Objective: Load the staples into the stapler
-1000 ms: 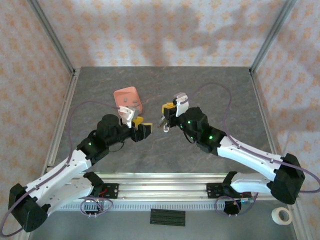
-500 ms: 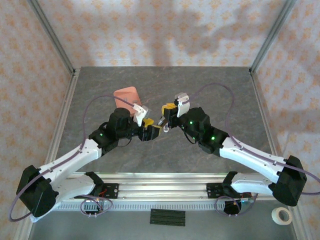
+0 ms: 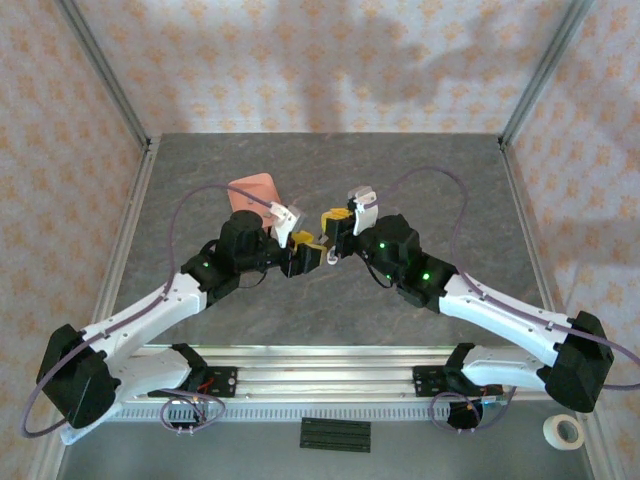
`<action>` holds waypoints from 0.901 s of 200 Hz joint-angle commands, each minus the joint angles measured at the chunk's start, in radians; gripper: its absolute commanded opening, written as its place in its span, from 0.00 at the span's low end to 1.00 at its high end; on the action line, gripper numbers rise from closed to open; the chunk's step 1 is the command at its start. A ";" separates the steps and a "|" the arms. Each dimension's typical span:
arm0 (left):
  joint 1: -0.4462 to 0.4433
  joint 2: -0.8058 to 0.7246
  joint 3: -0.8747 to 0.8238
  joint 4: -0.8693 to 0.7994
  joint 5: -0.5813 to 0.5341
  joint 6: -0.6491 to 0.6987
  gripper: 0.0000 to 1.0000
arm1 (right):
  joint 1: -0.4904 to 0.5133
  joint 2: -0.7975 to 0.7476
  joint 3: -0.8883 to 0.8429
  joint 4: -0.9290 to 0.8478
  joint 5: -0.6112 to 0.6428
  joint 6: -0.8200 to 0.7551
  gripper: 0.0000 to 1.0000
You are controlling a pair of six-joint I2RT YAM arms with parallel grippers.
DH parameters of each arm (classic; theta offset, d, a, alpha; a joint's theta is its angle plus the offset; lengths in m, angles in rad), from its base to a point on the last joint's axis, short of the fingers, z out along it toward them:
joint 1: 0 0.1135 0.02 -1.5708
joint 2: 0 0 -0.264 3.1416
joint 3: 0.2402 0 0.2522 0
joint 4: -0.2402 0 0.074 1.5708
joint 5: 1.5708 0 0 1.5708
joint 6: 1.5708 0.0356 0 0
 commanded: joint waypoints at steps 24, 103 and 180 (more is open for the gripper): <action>-0.006 0.012 0.033 0.060 0.039 0.043 0.54 | -0.003 -0.015 0.003 0.041 -0.028 0.025 0.13; -0.007 0.041 0.044 0.090 0.055 0.049 0.48 | -0.004 -0.010 0.005 0.046 -0.045 0.037 0.13; -0.008 0.054 0.056 0.111 0.054 0.050 0.44 | -0.004 -0.009 -0.002 0.053 -0.053 0.049 0.13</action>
